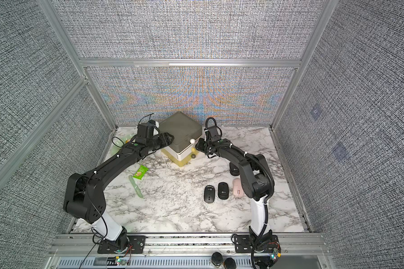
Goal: Take the mice out of the drawer
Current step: Close the drawer of the storage box, then open the drawer in the storage box.
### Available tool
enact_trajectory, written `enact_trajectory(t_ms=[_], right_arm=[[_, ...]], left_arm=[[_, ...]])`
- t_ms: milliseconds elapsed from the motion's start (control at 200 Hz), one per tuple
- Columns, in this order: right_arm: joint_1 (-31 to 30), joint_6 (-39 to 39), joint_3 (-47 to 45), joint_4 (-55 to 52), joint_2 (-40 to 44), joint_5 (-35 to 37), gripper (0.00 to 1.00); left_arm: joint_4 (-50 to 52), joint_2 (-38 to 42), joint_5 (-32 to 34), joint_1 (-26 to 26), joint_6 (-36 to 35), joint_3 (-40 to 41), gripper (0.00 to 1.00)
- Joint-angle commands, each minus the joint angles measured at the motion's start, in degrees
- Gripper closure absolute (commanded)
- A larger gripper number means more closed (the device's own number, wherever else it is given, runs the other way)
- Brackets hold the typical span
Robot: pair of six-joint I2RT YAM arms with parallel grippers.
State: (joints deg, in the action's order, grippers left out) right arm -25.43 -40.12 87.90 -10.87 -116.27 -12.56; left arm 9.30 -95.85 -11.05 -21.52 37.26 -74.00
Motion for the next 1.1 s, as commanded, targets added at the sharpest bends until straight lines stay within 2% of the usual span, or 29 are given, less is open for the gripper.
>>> enact_trajectory(t_ms=[0,80,180,275,355,555,720,1096], right_arm=[[-0.1,-0.6,0.2,2.3,0.3,-1.1,0.56],[0.3,-0.1,-2.4,3.6,2.3,-0.4,0.53],[1.8,-2.0,-8.6,8.9,5.7,-5.1,0.52],[2.1,-2.3,-15.3,12.5,10.1,-5.8,0.49],[2.1,-5.1,-20.4,18.1,11.7,-9.1,0.46],[2.1,-10.1,-24.4,29.6,6.9,-14.9,0.44],[2.2,-12.1,-23.7,38.2,1.5,-18.2,0.44],[2.2,-13.5,-24.0,48.2,-5.0,-20.2,0.45]], left_arm=[[7.2,-0.3,0.1,-0.1,-1.8,0.3,0.34],[7.5,0.2,1.0,0.0,-1.8,0.3,0.34],[7.5,0.7,1.6,0.0,-1.9,0.1,0.34],[7.7,1.5,2.3,0.1,-2.0,-0.1,0.33],[7.3,2.0,2.4,0.2,-2.0,0.0,0.33],[7.3,1.8,2.8,0.1,-1.5,0.0,0.34],[7.4,1.5,2.9,0.1,-1.5,-0.1,0.34],[7.9,0.7,3.6,0.1,-1.6,-1.0,0.34]])
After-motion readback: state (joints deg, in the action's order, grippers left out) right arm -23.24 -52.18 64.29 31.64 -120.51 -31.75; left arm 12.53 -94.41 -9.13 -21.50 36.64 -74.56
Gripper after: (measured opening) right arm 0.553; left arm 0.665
